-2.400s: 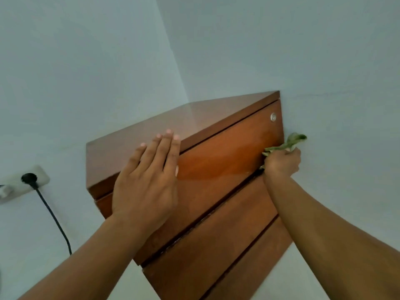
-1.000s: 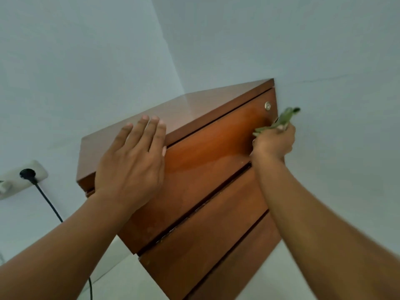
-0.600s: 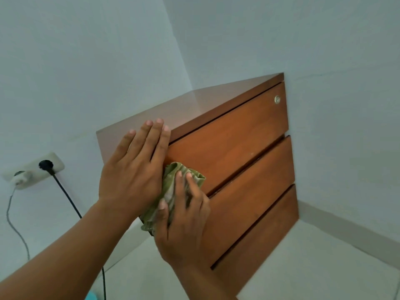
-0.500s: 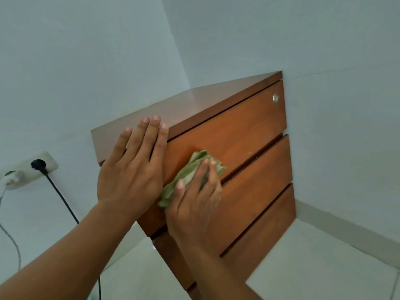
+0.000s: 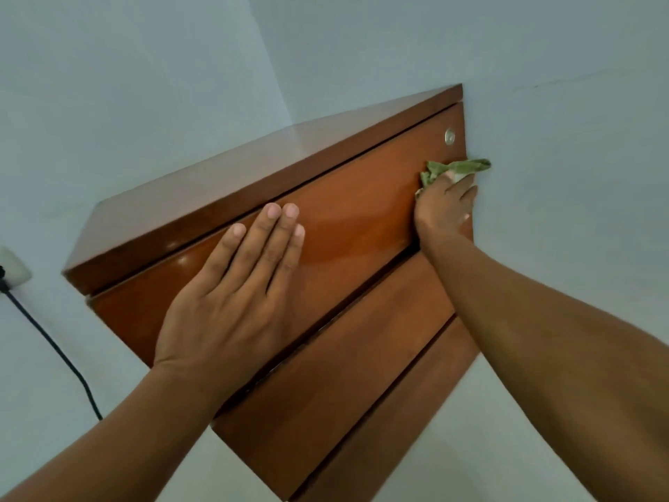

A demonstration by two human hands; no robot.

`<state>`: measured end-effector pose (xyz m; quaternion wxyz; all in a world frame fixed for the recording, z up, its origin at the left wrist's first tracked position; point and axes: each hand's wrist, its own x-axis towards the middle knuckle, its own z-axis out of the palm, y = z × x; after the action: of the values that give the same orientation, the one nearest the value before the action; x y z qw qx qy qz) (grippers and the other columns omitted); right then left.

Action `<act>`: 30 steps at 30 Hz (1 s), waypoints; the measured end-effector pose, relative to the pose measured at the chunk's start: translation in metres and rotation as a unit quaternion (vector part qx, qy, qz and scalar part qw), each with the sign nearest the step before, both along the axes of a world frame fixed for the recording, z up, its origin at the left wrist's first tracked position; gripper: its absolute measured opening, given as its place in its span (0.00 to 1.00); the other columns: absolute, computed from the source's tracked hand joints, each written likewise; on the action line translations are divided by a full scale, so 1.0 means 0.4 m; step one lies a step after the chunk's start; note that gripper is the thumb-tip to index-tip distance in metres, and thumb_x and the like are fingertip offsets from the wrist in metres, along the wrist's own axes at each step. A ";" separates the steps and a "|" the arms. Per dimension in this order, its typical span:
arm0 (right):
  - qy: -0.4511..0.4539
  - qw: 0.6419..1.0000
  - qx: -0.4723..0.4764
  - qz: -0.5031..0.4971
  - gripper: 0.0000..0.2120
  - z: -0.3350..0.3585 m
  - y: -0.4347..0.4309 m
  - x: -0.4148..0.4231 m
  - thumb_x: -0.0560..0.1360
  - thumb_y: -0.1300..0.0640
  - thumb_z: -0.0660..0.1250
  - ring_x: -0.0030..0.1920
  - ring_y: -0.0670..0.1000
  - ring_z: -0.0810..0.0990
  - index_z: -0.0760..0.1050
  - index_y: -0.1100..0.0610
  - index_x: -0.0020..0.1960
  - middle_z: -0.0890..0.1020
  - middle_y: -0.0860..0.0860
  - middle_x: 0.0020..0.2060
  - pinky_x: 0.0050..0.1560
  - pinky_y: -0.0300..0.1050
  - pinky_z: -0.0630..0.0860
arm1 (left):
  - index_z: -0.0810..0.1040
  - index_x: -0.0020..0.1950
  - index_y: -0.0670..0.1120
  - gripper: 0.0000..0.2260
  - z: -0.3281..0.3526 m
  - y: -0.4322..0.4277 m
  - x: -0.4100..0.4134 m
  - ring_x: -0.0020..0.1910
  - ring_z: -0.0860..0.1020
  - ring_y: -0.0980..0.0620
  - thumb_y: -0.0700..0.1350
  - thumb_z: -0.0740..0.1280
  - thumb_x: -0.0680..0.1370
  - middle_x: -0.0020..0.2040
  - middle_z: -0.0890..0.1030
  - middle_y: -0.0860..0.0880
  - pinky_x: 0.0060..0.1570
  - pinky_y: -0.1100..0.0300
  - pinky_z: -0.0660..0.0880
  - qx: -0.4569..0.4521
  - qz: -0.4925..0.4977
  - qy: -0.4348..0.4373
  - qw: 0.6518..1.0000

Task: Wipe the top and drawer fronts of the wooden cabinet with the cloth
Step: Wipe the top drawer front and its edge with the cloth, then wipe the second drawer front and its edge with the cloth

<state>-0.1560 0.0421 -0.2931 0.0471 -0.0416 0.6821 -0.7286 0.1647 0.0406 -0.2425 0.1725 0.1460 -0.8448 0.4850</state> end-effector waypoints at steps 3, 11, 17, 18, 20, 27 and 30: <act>0.017 0.999 -0.007 -0.036 0.25 -0.008 0.020 -0.018 0.86 0.51 0.49 0.76 0.60 0.66 0.57 0.59 0.81 0.64 0.59 0.77 0.75 0.54 0.63 | 0.49 0.82 0.36 0.34 0.003 0.006 0.005 0.83 0.47 0.40 0.53 0.55 0.82 0.83 0.48 0.36 0.81 0.46 0.44 0.000 0.017 -0.010 1.000; 0.134 0.990 -0.026 -0.039 0.15 -0.042 0.142 0.088 0.84 0.59 0.56 0.57 0.52 0.80 0.74 0.59 0.68 0.81 0.50 0.57 0.55 0.40 0.71 | 0.67 0.78 0.41 0.25 -0.085 0.064 0.044 0.77 0.67 0.42 0.46 0.55 0.82 0.77 0.70 0.41 0.75 0.47 0.64 0.163 -0.030 0.033 0.986; 0.328 0.937 -0.054 0.104 0.19 -0.033 0.165 0.341 0.85 0.57 0.56 0.68 0.50 0.75 0.67 0.58 0.76 0.77 0.52 0.68 0.69 0.41 0.72 | 0.71 0.75 0.45 0.24 -0.242 0.154 0.135 0.67 0.78 0.44 0.54 0.51 0.83 0.68 0.79 0.43 0.64 0.47 0.75 0.298 0.062 0.066 0.950; 0.359 0.923 -0.042 0.134 0.21 -0.041 0.169 0.385 0.86 0.57 0.56 0.75 0.52 0.69 0.65 0.58 0.78 0.73 0.53 0.73 0.74 0.44 0.67 | 0.71 0.75 0.45 0.24 -0.255 0.163 0.142 0.68 0.77 0.44 0.54 0.53 0.83 0.69 0.79 0.44 0.65 0.47 0.75 0.308 0.077 0.081 0.945; 0.414 0.893 -0.025 0.173 0.22 -0.076 0.178 0.451 0.86 0.59 0.56 0.80 0.51 0.61 0.63 0.57 0.79 0.67 0.53 0.78 0.78 0.46 0.61 | 0.70 0.77 0.44 0.26 -0.275 0.179 0.147 0.71 0.75 0.44 0.54 0.54 0.83 0.72 0.77 0.44 0.68 0.46 0.74 0.326 0.102 0.106 0.934; 0.464 0.861 0.022 0.210 0.22 -0.240 0.190 0.497 0.85 0.61 0.57 0.81 0.49 0.58 0.64 0.55 0.79 0.65 0.50 0.79 0.73 0.54 0.71 | 0.56 0.83 0.45 0.31 -0.315 0.220 0.166 0.81 0.58 0.47 0.58 0.47 0.83 0.82 0.60 0.45 0.78 0.52 0.54 0.379 0.141 0.177 0.897; 0.484 0.852 0.014 0.199 0.23 -0.211 0.183 0.487 0.84 0.64 0.57 0.81 0.50 0.59 0.65 0.57 0.79 0.65 0.51 0.79 0.74 0.53 0.70 | 0.53 0.83 0.45 0.32 -0.305 0.216 0.172 0.81 0.60 0.46 0.61 0.47 0.83 0.81 0.62 0.45 0.78 0.52 0.55 0.387 0.136 0.217 0.886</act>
<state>0.0390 0.1154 -0.3777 -0.1441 -0.5231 0.6059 -0.5818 0.2334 0.1272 -0.3645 0.2137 0.4157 -0.8790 0.0944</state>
